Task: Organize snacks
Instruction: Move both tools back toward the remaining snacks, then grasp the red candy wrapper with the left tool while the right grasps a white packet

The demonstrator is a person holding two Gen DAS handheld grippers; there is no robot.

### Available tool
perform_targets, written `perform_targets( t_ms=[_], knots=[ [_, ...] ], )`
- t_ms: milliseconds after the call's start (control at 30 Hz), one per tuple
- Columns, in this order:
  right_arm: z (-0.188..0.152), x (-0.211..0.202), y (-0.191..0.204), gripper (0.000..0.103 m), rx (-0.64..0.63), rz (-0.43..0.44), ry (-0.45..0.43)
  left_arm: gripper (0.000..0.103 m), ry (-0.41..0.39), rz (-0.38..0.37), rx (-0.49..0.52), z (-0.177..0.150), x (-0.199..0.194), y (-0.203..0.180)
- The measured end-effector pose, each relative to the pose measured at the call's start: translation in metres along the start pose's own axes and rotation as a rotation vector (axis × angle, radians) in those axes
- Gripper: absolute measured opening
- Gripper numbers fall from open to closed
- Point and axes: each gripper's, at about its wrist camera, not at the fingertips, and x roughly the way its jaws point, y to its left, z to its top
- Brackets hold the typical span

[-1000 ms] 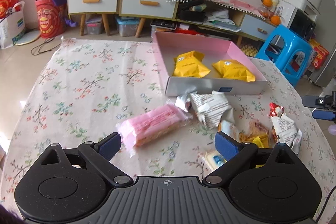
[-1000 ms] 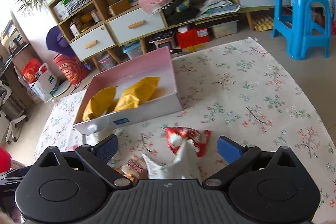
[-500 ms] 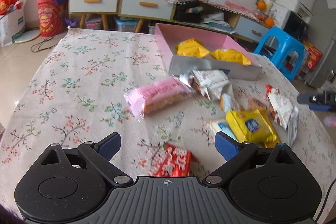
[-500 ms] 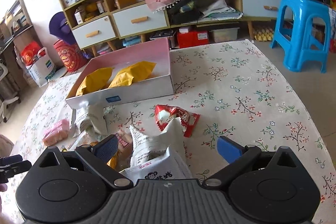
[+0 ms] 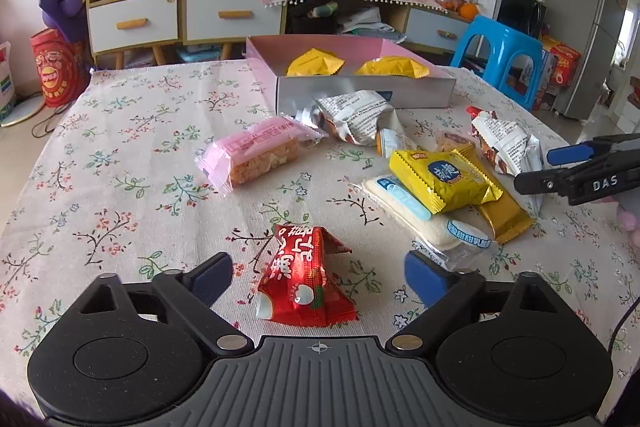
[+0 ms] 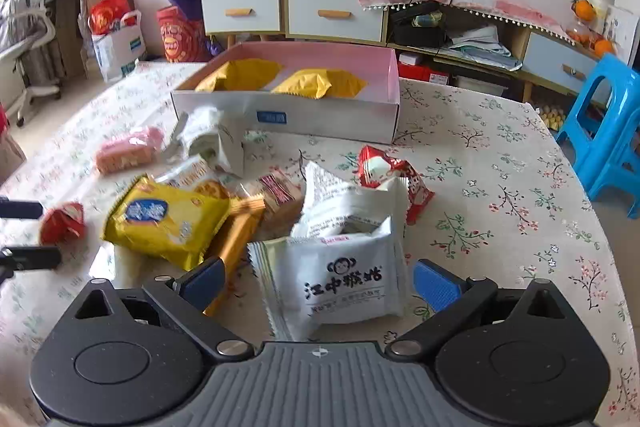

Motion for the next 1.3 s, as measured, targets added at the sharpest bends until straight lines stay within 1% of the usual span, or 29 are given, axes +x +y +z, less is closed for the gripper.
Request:
perform_targets(
  t_ms=[100, 167, 200, 267, 300, 367, 400, 433, 467, 500, 533, 600, 667, 933, 967, 1000, 1067, 1133, 1233, 1267, 1300],
  knots=[
    [-0.002, 0.006, -0.003, 0.091, 0.000, -0.005, 0.010, 0.083, 0.005, 0.010, -0.009, 0.000, 0.001, 0.002],
    [-0.002, 0.010, -0.005, 0.091, -0.006, -0.001, 0.021, 0.075, 0.019, 0.017, -0.024, 0.000, 0.004, 0.004],
    [-0.003, 0.012, -0.005, 0.089, -0.008, -0.001, 0.024, 0.073, 0.028, 0.021, -0.034, 0.000, 0.005, 0.005],
    [-0.004, 0.015, -0.005, 0.086, -0.011, -0.002, 0.033, 0.065, 0.044, 0.027, -0.050, -0.001, 0.008, 0.008],
    [-0.004, 0.016, -0.005, 0.084, -0.011, 0.002, 0.036, 0.063, 0.044, 0.032, -0.053, -0.002, 0.008, 0.009],
    [-0.005, 0.016, -0.004, 0.082, -0.013, 0.005, 0.038, 0.052, 0.038, 0.035, -0.054, -0.001, 0.007, 0.009],
    [-0.005, 0.016, -0.004, 0.077, -0.017, 0.005, 0.037, 0.050, 0.036, 0.034, -0.060, -0.001, 0.006, 0.010],
    [-0.005, 0.015, -0.004, 0.075, -0.021, 0.002, 0.034, 0.044, 0.030, 0.036, -0.066, 0.000, 0.006, 0.011],
    [-0.005, 0.016, -0.004, 0.069, -0.024, -0.001, 0.035, 0.038, 0.026, 0.037, -0.071, 0.001, 0.005, 0.011],
    [-0.004, 0.016, -0.004, 0.064, -0.025, -0.004, 0.039, 0.038, 0.022, 0.036, -0.077, 0.001, 0.004, 0.012],
    [-0.004, 0.016, -0.004, 0.063, -0.024, -0.010, 0.041, 0.036, 0.016, 0.040, -0.080, 0.002, 0.003, 0.012],
    [-0.003, 0.016, -0.003, 0.056, -0.027, -0.025, 0.046, 0.036, 0.004, 0.047, -0.083, 0.003, 0.001, 0.013],
    [-0.002, 0.015, -0.002, 0.055, -0.034, -0.030, 0.045, 0.034, -0.003, 0.049, -0.085, 0.005, -0.001, 0.012],
    [0.003, 0.003, -0.005, 0.046, -0.004, -0.002, 0.024, 0.034, -0.027, 0.044, -0.092, 0.011, -0.006, 0.010],
    [0.004, 0.001, -0.005, 0.043, -0.004, -0.001, 0.021, 0.034, -0.029, 0.043, -0.094, 0.012, -0.006, 0.010],
    [0.005, -0.001, -0.005, 0.038, -0.003, 0.002, 0.016, 0.034, -0.030, 0.043, -0.097, 0.013, -0.006, 0.010],
    [0.007, -0.004, -0.006, 0.031, 0.000, 0.009, 0.008, 0.034, -0.030, 0.040, -0.102, 0.015, -0.006, 0.011],
    [0.008, -0.005, -0.008, 0.027, 0.006, 0.015, 0.008, 0.034, -0.027, 0.042, -0.108, 0.017, -0.005, 0.011],
    [0.007, 0.001, -0.010, 0.017, 0.003, -0.010, 0.031, 0.034, -0.017, 0.047, -0.115, 0.017, -0.003, 0.011],
    [0.006, 0.004, -0.012, 0.009, 0.008, -0.022, 0.045, 0.034, -0.012, 0.049, -0.116, 0.016, -0.002, 0.011],
    [0.005, 0.007, -0.014, 0.008, 0.022, -0.028, 0.064, 0.034, -0.006, 0.051, -0.117, 0.016, -0.002, 0.012]
  ],
)
